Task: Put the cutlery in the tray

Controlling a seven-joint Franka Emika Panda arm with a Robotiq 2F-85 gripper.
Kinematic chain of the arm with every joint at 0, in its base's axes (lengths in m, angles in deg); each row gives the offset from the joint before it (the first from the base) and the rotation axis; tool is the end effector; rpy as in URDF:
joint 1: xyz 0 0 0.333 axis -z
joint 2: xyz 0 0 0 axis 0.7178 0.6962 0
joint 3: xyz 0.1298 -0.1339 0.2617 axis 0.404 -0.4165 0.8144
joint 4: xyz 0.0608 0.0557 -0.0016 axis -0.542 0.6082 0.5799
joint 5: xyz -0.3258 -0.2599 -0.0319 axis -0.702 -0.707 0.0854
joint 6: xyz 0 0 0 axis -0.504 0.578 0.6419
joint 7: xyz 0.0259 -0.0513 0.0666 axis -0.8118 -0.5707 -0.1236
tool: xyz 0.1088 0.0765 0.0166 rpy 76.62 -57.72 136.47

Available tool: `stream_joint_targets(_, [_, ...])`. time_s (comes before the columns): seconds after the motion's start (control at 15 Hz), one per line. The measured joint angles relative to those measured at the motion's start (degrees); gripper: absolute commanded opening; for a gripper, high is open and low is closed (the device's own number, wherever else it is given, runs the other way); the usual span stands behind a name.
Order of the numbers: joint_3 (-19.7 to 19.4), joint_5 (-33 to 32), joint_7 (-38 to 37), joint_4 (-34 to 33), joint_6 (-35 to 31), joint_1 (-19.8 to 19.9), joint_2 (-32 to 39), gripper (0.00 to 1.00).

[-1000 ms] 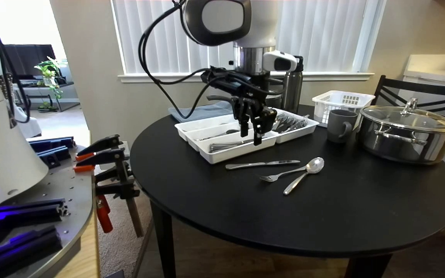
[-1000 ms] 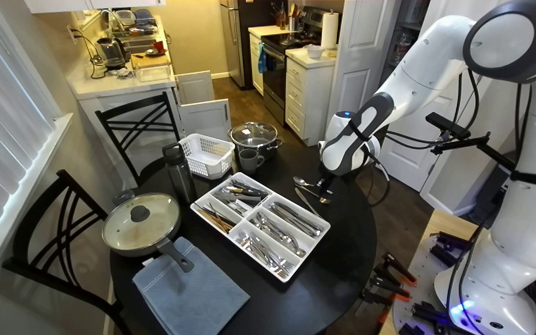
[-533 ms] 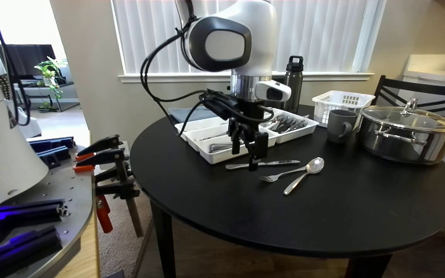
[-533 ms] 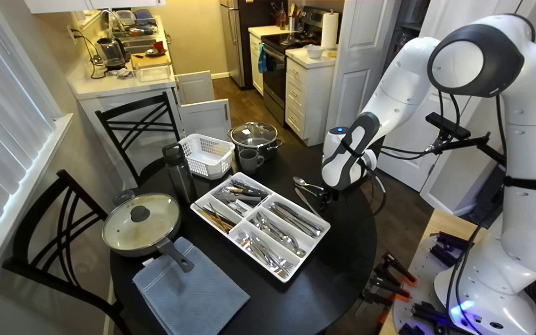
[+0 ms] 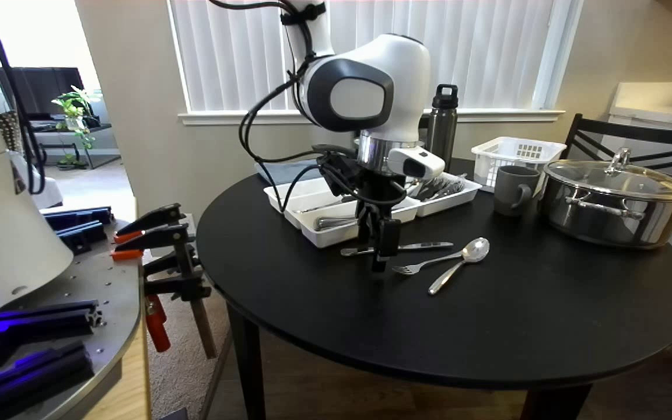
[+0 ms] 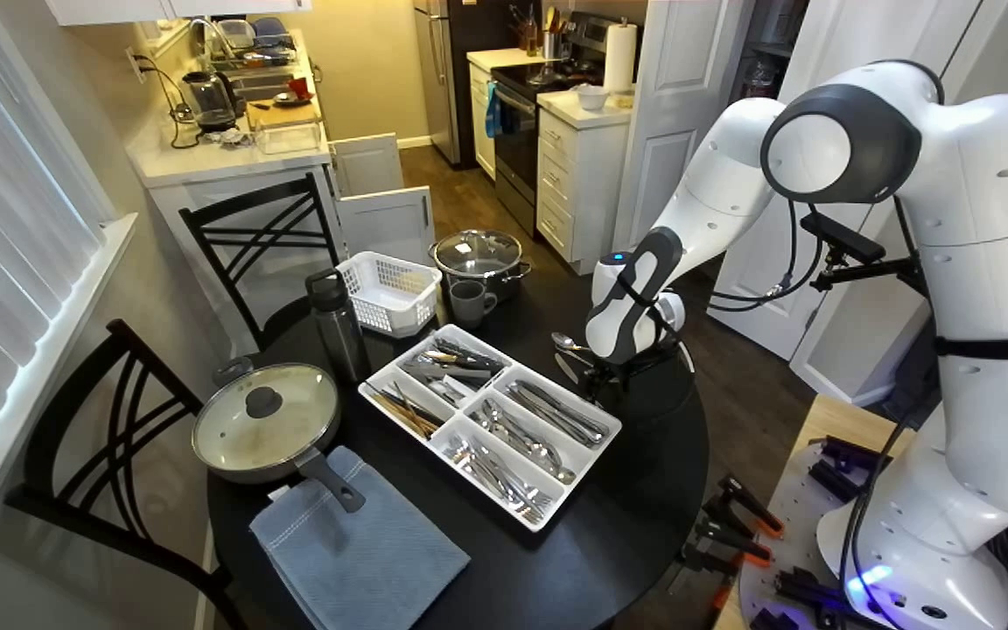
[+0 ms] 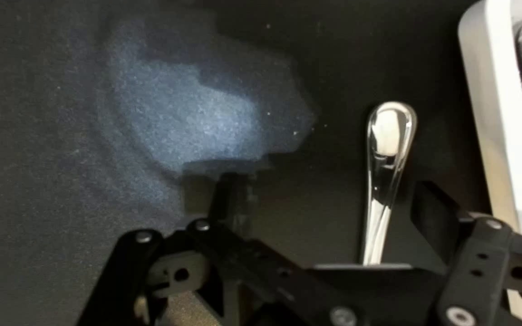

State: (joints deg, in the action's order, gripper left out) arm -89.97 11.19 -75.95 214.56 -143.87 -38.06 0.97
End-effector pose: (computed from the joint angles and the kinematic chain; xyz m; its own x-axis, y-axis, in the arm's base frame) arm 0.5037 -0.0937 0.0238 0.9351 -0.3382 -0.1054 -0.3403 -0.9403 -0.0014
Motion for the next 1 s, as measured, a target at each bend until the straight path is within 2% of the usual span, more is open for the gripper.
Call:
stream_joint_targets(0.07, [0.0,0.5,-0.51,-0.78,-0.01,0.0,0.71,0.75])
stream_joint_targets(0.2, [-0.01,0.78,-1.62,-1.94,-0.47,-0.04,1.82,0.67])
stream_joint_targets(0.87, [-2.89,0.71,-2.73,-2.4,-5.35,-4.54,1.99,0.03])
stream_joint_targets(0.93, [-3.17,0.71,-2.73,-2.41,-5.58,-5.02,1.99,0.01])
stream_joint_targets(1.0, [-3.36,0.71,-2.73,-2.41,-5.68,-5.34,1.98,0.04])
